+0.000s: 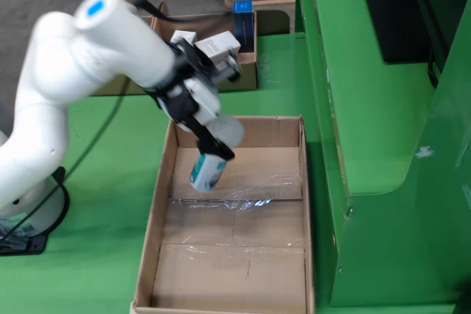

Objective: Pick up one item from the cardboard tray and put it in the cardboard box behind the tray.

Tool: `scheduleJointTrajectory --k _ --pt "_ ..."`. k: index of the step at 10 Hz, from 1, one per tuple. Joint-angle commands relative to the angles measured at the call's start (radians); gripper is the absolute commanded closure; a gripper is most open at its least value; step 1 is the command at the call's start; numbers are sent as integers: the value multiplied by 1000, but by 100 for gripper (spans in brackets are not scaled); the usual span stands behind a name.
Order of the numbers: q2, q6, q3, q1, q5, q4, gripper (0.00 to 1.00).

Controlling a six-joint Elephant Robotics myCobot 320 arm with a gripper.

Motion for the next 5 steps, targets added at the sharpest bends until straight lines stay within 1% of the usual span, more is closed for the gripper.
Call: scheduleJointTrajectory --k 1,2,3,4,5 --pt "97 -15 202 22 -8 -315 100" --pt "77 -7 299 54 -26 -387 100" --pt "104 -16 252 98 -44 -377 100" --pt "104 -16 252 98 -44 -377 100" --pt "123 -52 193 163 -60 -373 100"
